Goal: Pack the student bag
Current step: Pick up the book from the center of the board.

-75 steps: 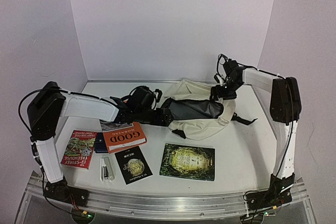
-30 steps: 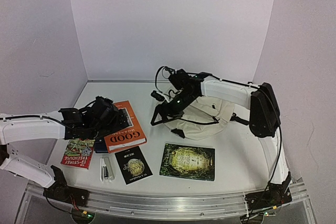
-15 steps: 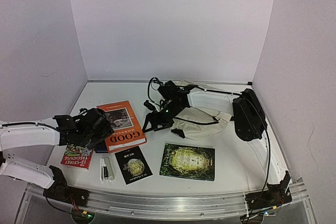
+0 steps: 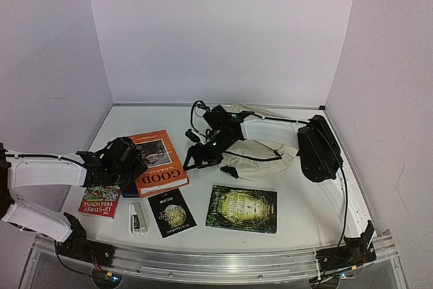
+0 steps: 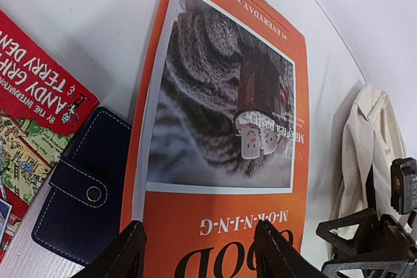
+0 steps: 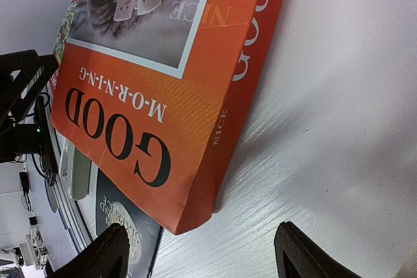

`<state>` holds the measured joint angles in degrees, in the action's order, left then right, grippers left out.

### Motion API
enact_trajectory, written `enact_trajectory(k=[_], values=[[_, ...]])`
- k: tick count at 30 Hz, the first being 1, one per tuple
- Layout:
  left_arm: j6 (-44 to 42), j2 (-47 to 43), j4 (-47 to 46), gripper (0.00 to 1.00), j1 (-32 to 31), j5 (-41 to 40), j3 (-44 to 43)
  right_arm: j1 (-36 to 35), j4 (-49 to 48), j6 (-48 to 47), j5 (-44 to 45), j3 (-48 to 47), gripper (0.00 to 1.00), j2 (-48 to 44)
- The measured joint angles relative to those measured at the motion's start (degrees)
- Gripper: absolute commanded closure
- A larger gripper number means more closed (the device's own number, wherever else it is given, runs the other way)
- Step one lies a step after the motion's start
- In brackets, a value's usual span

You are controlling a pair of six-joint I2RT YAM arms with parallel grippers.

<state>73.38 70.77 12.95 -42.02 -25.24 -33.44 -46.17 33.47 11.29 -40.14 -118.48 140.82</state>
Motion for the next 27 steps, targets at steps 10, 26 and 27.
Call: enact_trajectory(k=[10,26,27], values=[[1.4,-0.1,4.5,0.39,0.2,-2.6,-1.0,0.0,-0.6,0.6,0.1,0.3,0.25,2.3],[-3.4,3.1,-11.8,0.67,4.6,3.4,4.2,0.0,-2.0,0.9,-0.4,0.3,0.26,2.7],[-4.3,3.1,-13.3,0.72,4.6,3.8,4.2,0.0,-2.0,0.9,-0.5,0.3,0.26,2.7]])
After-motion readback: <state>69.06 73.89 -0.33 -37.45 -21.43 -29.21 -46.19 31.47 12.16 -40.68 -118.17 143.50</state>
